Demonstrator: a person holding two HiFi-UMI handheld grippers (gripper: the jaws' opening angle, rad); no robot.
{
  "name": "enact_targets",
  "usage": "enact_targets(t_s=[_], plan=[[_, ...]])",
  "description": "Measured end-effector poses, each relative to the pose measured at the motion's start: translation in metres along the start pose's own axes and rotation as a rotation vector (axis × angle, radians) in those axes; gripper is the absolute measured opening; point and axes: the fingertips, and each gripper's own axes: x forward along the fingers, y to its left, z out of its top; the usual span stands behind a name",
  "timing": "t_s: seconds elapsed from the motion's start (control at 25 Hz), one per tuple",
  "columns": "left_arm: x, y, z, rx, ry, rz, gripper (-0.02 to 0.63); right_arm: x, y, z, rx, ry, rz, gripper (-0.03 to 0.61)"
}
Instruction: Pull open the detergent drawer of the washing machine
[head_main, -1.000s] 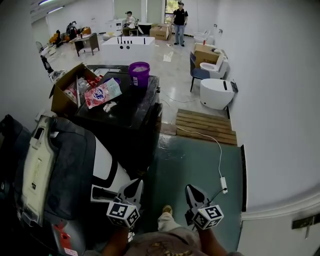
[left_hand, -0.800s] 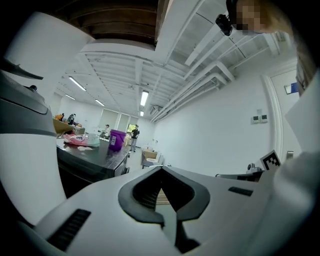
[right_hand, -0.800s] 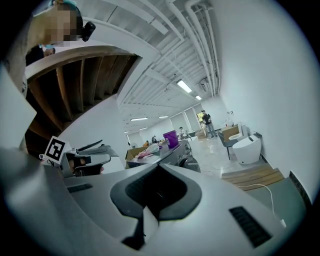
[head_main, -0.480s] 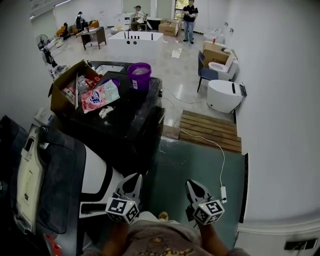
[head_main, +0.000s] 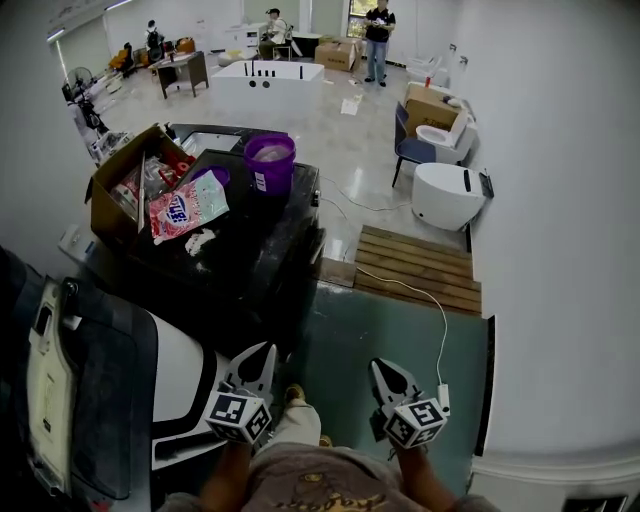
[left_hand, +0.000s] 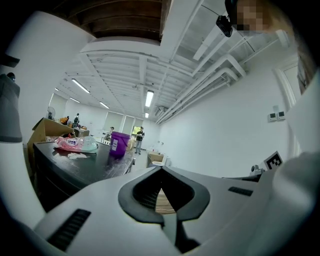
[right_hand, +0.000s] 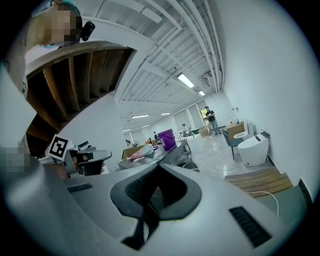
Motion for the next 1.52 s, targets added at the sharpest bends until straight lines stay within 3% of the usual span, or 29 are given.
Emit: enact_targets(t_s=[0.24, 0.4, 0.56, 1.0, 1.16, 1.52], plan=[[0.049, 0.021, 0.012, 0.004, 0.008, -0.027, 0.021, 0.041, -0.022, 0.012, -0.018, -0.012, -0.001, 0.002], [0.077, 0.038, 0.013, 0.05, 0.05, -0.048, 0.021, 0.069, -0.029, 0.019, -0.027, -0.011, -0.006, 0.002], [0.101, 0.049, 0.027, 0.012, 0.038, -0.076, 0.021, 0.098, -0.03, 0.029, -0.026, -0.016, -0.008, 0.002], [0.149, 0.087, 0.048, 0.017, 0.044, -0.117, 0.021, 0.165, -0.029, 0.054, -0.029, -0.051, 0.014, 0.002], [0.16, 0.094, 0.052, 0.02, 0.046, -0.131, 0.021, 0.181, -0.029, 0.061, -0.013, -0.071, 0.023, 0.04], [0.165, 0.105, 0.057, -0.001, 0.033, -0.094, 0.021, 0.207, -0.027, 0.059, 0.055, -0.026, 0.128, 0.206]])
